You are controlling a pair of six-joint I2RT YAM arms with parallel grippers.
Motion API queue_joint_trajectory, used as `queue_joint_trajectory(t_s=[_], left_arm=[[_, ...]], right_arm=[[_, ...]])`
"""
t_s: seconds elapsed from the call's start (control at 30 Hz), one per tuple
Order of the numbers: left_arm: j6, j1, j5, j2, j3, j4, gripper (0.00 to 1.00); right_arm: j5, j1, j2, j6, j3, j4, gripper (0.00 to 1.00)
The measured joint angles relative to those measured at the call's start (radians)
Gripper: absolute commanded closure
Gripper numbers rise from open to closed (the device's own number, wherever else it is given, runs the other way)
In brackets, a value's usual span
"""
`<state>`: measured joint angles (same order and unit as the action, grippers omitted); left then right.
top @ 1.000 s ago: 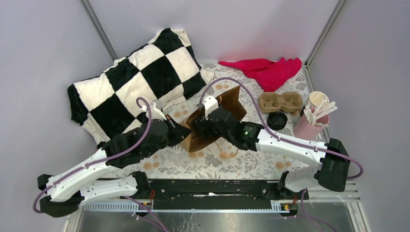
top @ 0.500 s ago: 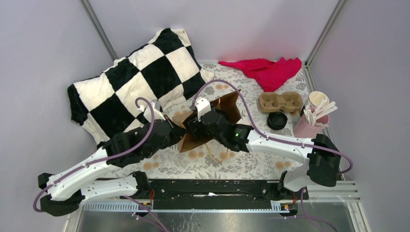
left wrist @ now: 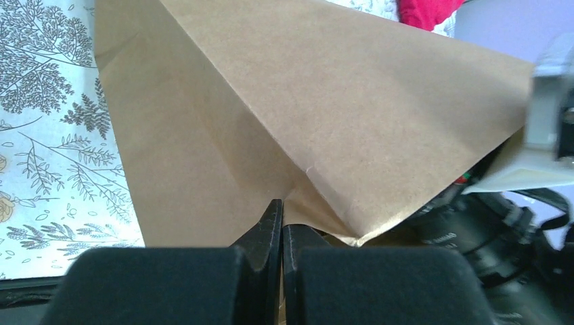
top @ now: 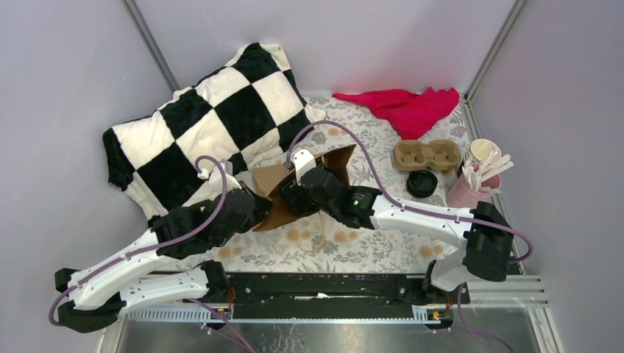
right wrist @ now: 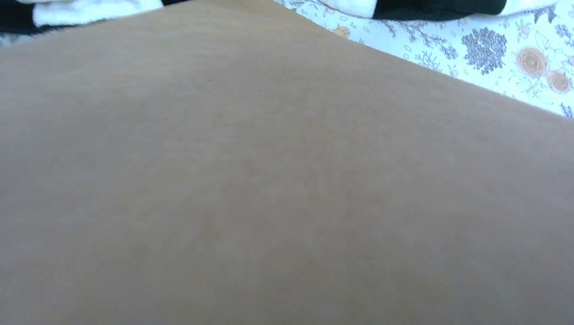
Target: Pack the takeout coffee
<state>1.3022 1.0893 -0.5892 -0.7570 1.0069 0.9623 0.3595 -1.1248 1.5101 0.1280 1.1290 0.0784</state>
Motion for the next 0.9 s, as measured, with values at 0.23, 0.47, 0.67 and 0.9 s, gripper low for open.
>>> queue_joint_trajectory(t_s=[0.23, 0.47, 0.67, 0.9], left_arm=[[0.006, 0.000, 0.014, 0.026, -0.032, 0.014, 1.00], [0.045, 0.000, 0.013, 0.099, -0.067, 0.033, 1.00], [0.056, 0.000, 0.008, 0.089, -0.067, 0.037, 1.00], [0.069, 0.000, -0.015, 0.026, -0.005, 0.093, 1.00]], right_arm=[[-0.050, 0.000, 0.000, -0.108, 0.043, 0.018, 0.25], [-0.114, 0.000, 0.026, -0.278, 0.053, 0.019, 0.26], [-0.165, 0.000, 0.048, -0.427, 0.067, 0.003, 0.25], [-0.198, 0.000, 0.059, -0.562, 0.045, -0.080, 0.24]])
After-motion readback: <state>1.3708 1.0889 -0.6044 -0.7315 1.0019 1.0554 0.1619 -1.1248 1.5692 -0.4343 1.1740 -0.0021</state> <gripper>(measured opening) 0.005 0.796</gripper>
